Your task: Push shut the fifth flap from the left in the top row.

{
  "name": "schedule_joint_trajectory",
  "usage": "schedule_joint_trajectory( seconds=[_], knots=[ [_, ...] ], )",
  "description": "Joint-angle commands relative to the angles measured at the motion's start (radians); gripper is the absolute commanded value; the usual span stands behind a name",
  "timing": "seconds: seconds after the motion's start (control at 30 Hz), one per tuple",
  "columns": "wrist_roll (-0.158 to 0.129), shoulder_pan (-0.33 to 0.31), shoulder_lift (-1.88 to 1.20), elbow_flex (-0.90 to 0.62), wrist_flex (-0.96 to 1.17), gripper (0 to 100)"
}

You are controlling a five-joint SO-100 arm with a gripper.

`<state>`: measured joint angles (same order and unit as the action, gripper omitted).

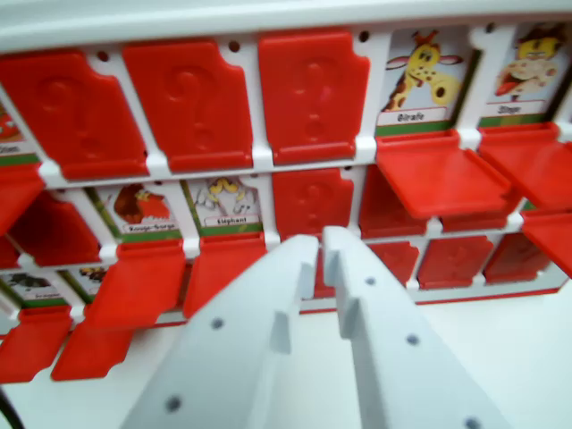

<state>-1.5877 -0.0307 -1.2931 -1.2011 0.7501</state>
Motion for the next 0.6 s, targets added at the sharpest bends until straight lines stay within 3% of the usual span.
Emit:
schedule_joint_trajectory(
  seconds=[0.0,0.3,0.57],
  knots=[
    [0.002,0.006,-0.302,-0.046,0.043,0],
    [-0.015,-0.021,-0.775,-0.394,0.172,0],
    [-0.018,-0.031,-1.129,-0.572,0.327,0]
  ],
)
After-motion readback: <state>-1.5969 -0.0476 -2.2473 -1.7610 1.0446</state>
